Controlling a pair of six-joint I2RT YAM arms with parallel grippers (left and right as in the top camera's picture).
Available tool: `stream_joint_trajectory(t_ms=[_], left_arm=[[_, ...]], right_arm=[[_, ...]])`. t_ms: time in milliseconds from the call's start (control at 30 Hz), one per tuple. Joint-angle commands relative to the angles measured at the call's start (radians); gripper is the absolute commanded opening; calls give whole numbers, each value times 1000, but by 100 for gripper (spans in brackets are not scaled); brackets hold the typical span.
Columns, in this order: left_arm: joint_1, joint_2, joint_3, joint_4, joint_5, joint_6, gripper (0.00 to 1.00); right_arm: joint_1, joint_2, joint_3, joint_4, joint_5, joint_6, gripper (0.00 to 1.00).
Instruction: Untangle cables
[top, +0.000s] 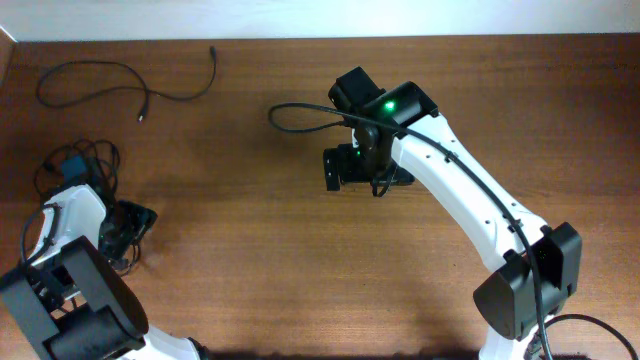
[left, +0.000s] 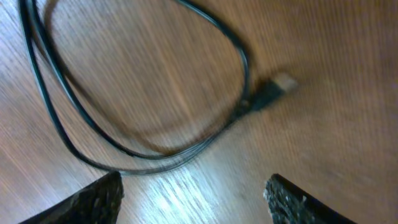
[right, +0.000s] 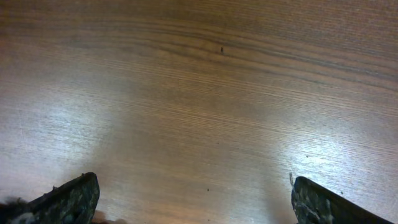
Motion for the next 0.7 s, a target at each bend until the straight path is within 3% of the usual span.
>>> stream_joint_trajectory(t_ms=[0, 33, 100, 167, 267, 667], left_arm=[[-1, 7, -29, 37, -132, 55, 80], [-1, 7, -29, 45, -145, 55, 80], [-1, 7, -30, 51, -128, 55, 70], [-1, 9, -35, 56, -128, 54, 69], [-1, 18, -74, 121, -82, 72, 57], [-1, 18, -80, 161, -21, 104, 61]], right_arm=[[6, -10, -3, 7, -6, -3, 99], [6, -10, -3, 10, -6, -3, 99], [6, -10, -3, 13, -6, -3, 99], [6, -10, -3, 14, -6, -3, 99], [6, -10, -3, 14, -9, -3, 98], [6, -10, -3, 21, -9, -3, 99]])
